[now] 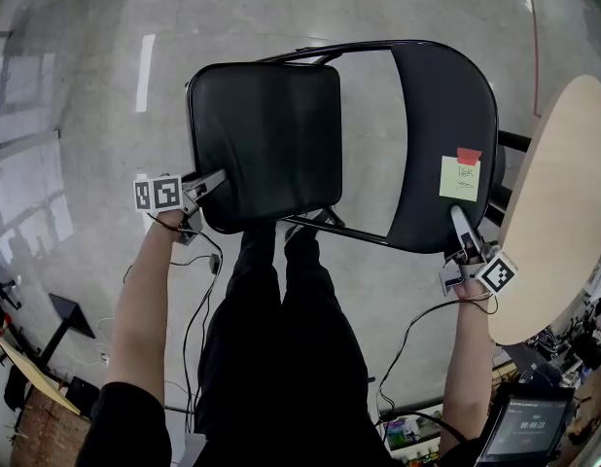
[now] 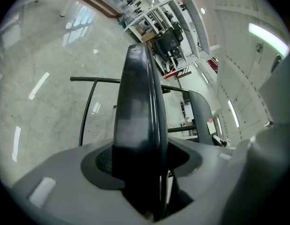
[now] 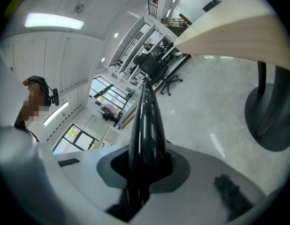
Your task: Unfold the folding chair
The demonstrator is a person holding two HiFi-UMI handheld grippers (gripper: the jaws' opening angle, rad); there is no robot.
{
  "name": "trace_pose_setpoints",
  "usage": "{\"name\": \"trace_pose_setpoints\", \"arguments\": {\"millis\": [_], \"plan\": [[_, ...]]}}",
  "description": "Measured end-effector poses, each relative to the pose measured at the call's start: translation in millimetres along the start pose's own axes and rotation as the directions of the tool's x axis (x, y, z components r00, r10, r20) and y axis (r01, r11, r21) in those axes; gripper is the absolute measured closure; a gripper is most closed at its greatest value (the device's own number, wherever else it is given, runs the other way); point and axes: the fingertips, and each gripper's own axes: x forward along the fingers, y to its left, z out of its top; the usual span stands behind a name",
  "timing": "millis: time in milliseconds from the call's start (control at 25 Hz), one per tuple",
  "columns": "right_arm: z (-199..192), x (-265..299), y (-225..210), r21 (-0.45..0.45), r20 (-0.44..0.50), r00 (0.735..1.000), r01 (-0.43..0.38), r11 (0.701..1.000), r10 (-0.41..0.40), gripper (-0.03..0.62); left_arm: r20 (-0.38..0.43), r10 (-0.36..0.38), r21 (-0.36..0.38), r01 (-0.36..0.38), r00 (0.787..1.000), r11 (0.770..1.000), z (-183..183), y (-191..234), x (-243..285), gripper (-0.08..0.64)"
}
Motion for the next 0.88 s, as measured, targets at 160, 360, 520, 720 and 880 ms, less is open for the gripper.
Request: {"name": "trace_pose_setpoints", "arguments": {"millis": [160, 360, 520, 720, 880], "plan": [[2.0, -1.5, -0.7, -0.003, 0.001, 1.0, -0.002, 1.0, 0.002, 0.532, -0.003, -0.016, -0.004, 0.016, 1.0, 1.0, 1.2, 0.4, -3.8, 0.304], [2.6, -1.8, -5.4, 0.009, 0.021, 1.0, -0.013, 1.0, 0.012, 0.532, -0.003, -0.025, -0.007, 0.025, 1.0, 1.0, 1.3, 1.8, -3.2, 0.304], [2.0, -2.5, -7.1, 0.023, 0.022, 1.0, -0.017, 1.0, 0.017, 0.532, -0.002, -0.03, -0.006, 0.03, 1.0, 1.0, 1.2, 1.7, -4.7, 0.304], [1.4, -3.4, -12.9, 0.032, 0.022, 0.999, -0.026, 0.999, 0.025, 0.532, 0.002, -0.038, -0.001, 0.038, 0.999, 0.999, 0.7, 2.8, -4.0, 0.304], [1.8, -3.2, -11.7, 0.036, 0.035, 0.999, -0.041, 0.998, 0.04, 0.532, 0.005, -0.056, -0.003, 0.056, 0.998, 0.998, 1.7, 2.3, -5.8, 0.306]]}}
